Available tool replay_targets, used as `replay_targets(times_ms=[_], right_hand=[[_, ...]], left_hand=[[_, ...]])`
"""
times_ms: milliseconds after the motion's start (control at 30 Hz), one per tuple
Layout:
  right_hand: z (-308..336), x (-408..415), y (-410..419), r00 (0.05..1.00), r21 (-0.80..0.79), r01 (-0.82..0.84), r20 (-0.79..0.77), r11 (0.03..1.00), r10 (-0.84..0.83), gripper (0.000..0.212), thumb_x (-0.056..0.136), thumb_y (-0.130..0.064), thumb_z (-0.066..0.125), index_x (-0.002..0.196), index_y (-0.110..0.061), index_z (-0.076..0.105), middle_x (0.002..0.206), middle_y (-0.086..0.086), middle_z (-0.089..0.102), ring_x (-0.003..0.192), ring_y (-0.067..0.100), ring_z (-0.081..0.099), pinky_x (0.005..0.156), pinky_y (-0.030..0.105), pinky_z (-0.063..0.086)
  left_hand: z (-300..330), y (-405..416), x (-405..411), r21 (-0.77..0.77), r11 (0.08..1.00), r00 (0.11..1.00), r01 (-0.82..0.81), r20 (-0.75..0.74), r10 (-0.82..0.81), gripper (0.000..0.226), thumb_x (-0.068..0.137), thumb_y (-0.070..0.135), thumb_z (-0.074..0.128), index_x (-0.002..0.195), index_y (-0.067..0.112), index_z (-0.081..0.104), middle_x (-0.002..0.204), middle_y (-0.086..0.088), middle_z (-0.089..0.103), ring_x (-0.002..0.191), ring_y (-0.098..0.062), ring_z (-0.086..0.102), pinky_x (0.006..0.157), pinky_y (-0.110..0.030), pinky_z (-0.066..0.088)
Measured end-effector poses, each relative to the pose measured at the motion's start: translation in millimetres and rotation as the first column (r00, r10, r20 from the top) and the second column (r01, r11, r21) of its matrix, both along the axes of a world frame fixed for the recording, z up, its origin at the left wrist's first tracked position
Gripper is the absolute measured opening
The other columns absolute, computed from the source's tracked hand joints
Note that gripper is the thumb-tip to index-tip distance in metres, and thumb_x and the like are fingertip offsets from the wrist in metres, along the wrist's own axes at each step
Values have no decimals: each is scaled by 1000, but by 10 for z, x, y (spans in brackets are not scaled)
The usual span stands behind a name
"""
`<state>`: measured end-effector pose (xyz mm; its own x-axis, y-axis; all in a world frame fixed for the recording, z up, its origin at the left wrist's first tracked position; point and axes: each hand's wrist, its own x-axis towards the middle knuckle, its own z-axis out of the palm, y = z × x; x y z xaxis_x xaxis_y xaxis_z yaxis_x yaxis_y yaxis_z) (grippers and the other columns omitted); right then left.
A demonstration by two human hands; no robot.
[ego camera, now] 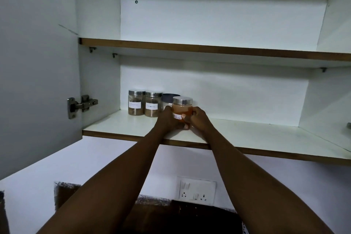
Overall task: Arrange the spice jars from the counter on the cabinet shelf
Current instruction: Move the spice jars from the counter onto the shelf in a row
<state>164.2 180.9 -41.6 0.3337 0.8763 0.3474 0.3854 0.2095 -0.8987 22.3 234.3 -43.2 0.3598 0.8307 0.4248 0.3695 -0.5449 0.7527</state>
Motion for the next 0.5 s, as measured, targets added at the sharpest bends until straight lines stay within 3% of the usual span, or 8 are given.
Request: replay_targets(times_ms=[67,133,233,300,333,433,500], right_hand=[[3,59,98,998,-4,-4,-70,1000,3,42,84,-3,66,125,-11,60,119,10,68,99,26,70,92,53,59],[17,137,187,994,-17,18,-110,1000,-20,48,81,-2,61,130,-6,61,120,15,68,106,36,68,92,57,58],[59,207,278,986,-26,12,-166,1000,-16,38,82,0,56,118,-3,66,114,22,71,103,41,70,90,59,58],[70,248,320,987,-49,32,-157,998,-40,37,80,0,57,115,-2,68,111,21,72,101,40,71,91,56,59],[68,274,311,990,-64,64,-124,996,-71,36,81,-2,58,115,-2,69,111,19,73,100,38,71,91,53,59],[12,233,308,975,-46,222,12,974,-221,35,83,-13,65,116,-3,70,113,14,74,103,32,71,89,35,58],[-18,252,302,944,11,325,47,946,-325,41,86,-23,73,122,-4,68,120,10,71,109,28,68,85,25,50]], left_hand=[[5,52,91,-10,1000,1000,-23,16,23,93,60,26,97,138,4,50,135,-8,63,125,-25,60,100,-33,52],[-18,99,190,-15,1000,999,-19,41,19,87,62,22,95,135,4,53,129,-5,66,122,-23,63,97,-32,55],[4,61,233,34,998,999,-43,7,43,72,65,25,93,127,9,60,102,11,63,95,-6,65,65,-5,42],[21,39,271,88,995,998,-52,-26,54,65,67,29,92,122,8,63,97,12,61,86,-4,62,57,-4,39],[24,35,312,94,994,998,-56,-34,60,65,68,30,92,121,7,63,97,10,60,86,-4,61,60,-4,39],[22,39,296,78,992,991,-103,-74,109,64,69,35,90,120,6,62,107,8,67,100,-10,64,80,-24,51],[13,40,297,66,991,987,-117,-104,124,58,72,33,87,117,5,65,104,2,74,101,-14,69,82,-27,53]])
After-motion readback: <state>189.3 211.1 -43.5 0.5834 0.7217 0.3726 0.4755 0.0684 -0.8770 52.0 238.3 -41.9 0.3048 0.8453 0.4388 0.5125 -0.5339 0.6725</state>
